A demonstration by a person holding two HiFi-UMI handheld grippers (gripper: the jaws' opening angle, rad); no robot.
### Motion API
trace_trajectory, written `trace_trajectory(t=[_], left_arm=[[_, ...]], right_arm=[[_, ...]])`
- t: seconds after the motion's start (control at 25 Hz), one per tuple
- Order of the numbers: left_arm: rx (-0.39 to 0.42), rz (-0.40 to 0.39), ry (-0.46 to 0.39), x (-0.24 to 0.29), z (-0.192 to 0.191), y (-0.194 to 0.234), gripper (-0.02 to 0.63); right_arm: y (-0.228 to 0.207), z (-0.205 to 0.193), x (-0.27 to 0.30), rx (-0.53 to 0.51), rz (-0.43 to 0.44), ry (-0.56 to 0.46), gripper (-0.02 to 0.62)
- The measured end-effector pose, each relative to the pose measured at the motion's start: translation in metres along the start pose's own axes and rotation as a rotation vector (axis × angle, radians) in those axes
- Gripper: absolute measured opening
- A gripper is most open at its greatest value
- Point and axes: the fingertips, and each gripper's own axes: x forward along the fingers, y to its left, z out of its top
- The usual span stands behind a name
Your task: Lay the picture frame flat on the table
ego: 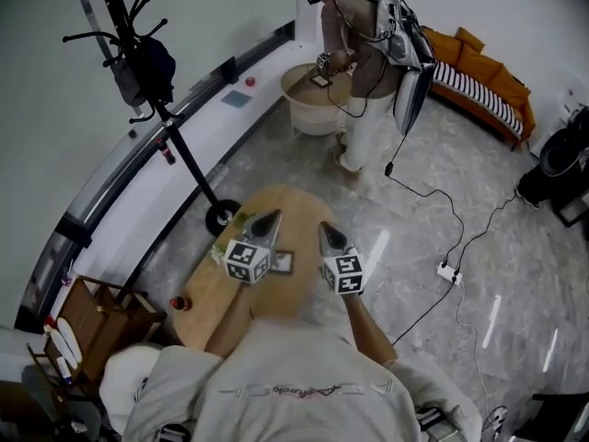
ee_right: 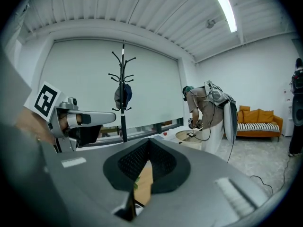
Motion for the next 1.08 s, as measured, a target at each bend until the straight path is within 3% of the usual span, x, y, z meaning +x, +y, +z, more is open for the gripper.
trace_trajectory(t=[0.44, 1.08], left_arm=[[0.027, -0.006, -0.006, -0.011, 0.007, -0.010, 0.000], [0.017, -0.022, 0.005, -0.015, 0.001, -0.015, 0.000]], right_arm=[[0.005, 0.017, -0.013, 0.002, -0.022, -0.051, 0.003], [0.011, 0.008, -0.016, -0.005, -0.017, -0.032, 0.003]])
